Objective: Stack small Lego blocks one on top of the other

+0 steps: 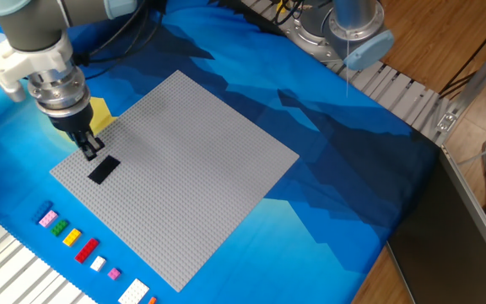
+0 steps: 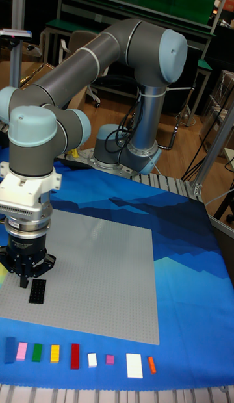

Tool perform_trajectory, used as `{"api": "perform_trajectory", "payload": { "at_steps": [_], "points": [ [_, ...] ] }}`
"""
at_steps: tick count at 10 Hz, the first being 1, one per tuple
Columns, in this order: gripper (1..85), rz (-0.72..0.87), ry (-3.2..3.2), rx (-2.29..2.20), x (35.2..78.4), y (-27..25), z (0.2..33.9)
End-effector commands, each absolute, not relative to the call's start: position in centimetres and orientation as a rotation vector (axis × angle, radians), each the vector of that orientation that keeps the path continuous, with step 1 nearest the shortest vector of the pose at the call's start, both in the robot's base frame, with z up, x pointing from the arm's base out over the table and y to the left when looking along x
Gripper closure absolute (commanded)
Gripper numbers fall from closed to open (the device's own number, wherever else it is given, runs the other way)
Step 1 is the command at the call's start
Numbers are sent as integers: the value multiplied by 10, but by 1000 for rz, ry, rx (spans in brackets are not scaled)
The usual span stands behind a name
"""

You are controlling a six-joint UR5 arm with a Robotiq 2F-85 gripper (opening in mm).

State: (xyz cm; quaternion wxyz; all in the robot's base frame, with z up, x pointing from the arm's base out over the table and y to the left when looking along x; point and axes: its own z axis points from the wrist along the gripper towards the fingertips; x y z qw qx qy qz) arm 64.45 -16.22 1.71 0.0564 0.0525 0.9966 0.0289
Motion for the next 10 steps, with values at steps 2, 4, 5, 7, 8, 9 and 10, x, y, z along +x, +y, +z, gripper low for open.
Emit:
{"api": "perform_trajectory", "payload": {
  "at_steps": [2, 4, 5, 7, 8, 9, 10],
  "points": [
    [847, 117, 2995, 209, 643, -159, 14],
    [847, 133, 2987, 237, 645, -157, 15],
    [847, 145, 2981, 266, 646, -155, 15],
    [847, 182, 2963, 291, 650, -149, 14],
    [847, 168, 2960, 285, 651, -151, 13],
    [847, 135, 2964, 266, 650, -156, 12],
    [847, 127, 2966, 257, 650, -157, 11]
  ]
}}
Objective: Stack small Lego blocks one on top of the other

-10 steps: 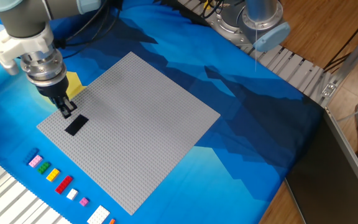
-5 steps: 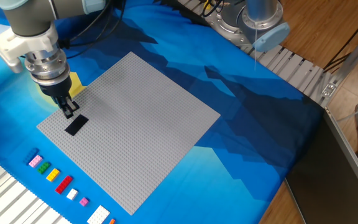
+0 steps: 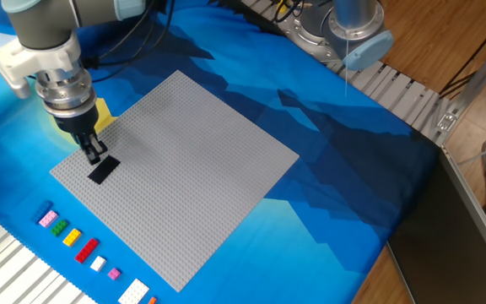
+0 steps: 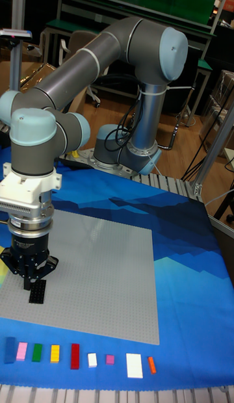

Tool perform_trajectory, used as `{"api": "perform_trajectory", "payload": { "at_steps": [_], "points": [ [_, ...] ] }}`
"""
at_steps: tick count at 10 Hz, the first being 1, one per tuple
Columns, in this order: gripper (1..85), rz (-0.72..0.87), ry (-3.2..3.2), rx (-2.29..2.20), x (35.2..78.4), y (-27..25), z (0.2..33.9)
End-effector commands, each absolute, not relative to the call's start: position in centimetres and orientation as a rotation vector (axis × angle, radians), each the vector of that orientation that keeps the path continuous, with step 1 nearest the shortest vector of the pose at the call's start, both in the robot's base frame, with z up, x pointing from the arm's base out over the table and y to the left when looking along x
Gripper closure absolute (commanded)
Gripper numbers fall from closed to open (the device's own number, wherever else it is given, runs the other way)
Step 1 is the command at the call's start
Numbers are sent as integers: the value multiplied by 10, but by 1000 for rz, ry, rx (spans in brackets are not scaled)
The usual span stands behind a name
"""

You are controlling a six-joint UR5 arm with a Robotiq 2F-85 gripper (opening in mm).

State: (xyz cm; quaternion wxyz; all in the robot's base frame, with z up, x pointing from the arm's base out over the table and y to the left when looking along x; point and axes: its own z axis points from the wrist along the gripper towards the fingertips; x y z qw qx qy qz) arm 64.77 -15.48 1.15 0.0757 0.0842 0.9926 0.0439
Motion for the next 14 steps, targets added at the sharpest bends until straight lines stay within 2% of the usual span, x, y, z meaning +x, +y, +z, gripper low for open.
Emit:
{"api": "perform_trajectory", "payload": {
  "at_steps": [1, 14],
  "points": [
    [847, 101, 2971, 246, 649, -161, 10],
    [847, 102, 2977, 340, 646, -155, 6]
  ]
}}
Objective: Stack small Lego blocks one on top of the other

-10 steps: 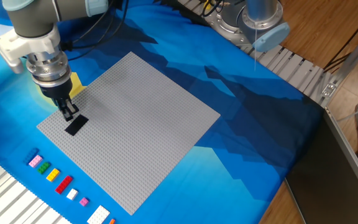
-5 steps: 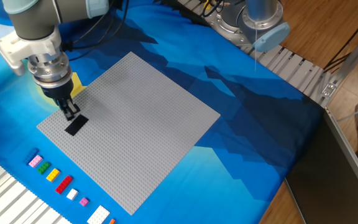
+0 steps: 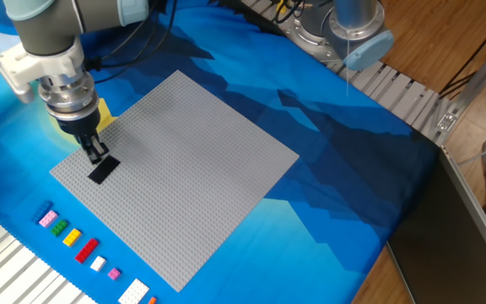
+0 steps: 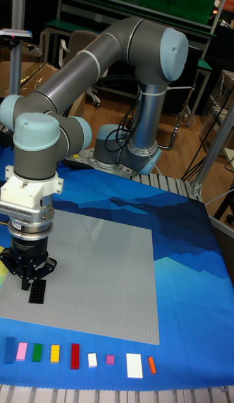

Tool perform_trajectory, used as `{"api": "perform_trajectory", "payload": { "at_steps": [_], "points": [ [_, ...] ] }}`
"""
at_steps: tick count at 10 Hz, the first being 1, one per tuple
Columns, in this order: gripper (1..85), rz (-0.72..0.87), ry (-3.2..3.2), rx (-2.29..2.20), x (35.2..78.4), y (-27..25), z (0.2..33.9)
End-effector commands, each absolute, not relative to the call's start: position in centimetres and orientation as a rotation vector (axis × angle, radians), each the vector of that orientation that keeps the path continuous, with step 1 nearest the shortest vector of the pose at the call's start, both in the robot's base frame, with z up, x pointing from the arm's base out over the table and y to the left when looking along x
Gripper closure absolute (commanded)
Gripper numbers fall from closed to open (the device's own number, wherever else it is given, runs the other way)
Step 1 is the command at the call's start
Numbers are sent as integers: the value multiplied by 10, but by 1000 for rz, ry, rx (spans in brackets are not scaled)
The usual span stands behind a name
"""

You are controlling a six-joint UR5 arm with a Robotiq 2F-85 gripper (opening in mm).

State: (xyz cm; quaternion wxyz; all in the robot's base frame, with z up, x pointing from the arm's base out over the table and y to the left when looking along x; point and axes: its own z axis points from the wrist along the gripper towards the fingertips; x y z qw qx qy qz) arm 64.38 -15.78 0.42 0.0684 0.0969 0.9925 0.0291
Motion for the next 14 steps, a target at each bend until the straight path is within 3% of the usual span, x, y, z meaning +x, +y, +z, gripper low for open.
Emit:
{"api": "perform_trajectory", "payload": {
  "at_steps": [1, 14],
  "points": [
    [847, 100, 2976, 347, 647, -155, 6],
    [847, 87, 2996, 239, 658, -156, 10]
  ]
}}
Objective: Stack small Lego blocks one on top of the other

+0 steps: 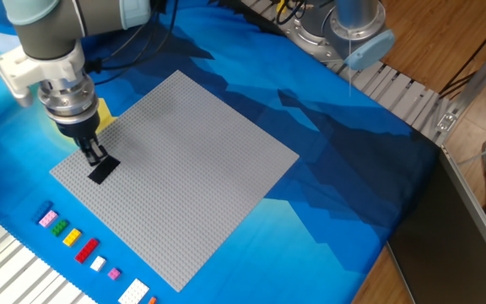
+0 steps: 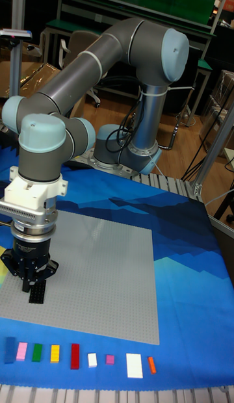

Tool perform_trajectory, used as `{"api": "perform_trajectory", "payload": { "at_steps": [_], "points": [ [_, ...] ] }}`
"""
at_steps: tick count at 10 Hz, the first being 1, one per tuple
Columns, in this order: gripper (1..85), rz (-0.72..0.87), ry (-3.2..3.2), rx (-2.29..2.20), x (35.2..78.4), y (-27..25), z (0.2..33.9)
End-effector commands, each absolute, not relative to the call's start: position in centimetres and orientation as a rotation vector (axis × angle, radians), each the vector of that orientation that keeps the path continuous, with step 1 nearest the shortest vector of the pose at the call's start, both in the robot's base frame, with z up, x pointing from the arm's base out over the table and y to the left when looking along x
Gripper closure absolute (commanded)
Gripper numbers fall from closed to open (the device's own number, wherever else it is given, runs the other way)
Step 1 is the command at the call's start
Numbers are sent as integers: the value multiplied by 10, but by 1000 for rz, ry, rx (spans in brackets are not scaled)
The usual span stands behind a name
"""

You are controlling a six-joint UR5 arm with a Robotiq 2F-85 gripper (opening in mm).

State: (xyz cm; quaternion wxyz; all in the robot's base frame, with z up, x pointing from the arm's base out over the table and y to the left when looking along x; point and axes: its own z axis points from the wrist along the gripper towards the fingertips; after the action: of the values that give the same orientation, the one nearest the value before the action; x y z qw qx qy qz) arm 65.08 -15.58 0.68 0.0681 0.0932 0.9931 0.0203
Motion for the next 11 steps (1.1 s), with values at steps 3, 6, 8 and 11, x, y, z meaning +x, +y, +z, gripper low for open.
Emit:
{"api": "perform_trajectory", "payload": {
  "at_steps": [3, 6, 8, 11],
  "points": [
    [847, 76, 2994, 218, 665, -158, 15],
    [847, 67, 2996, 215, 664, -159, 14],
    [847, 76, 2987, 208, 666, -157, 14],
    [847, 72, 2983, 171, 667, -157, 14]
  ]
}}
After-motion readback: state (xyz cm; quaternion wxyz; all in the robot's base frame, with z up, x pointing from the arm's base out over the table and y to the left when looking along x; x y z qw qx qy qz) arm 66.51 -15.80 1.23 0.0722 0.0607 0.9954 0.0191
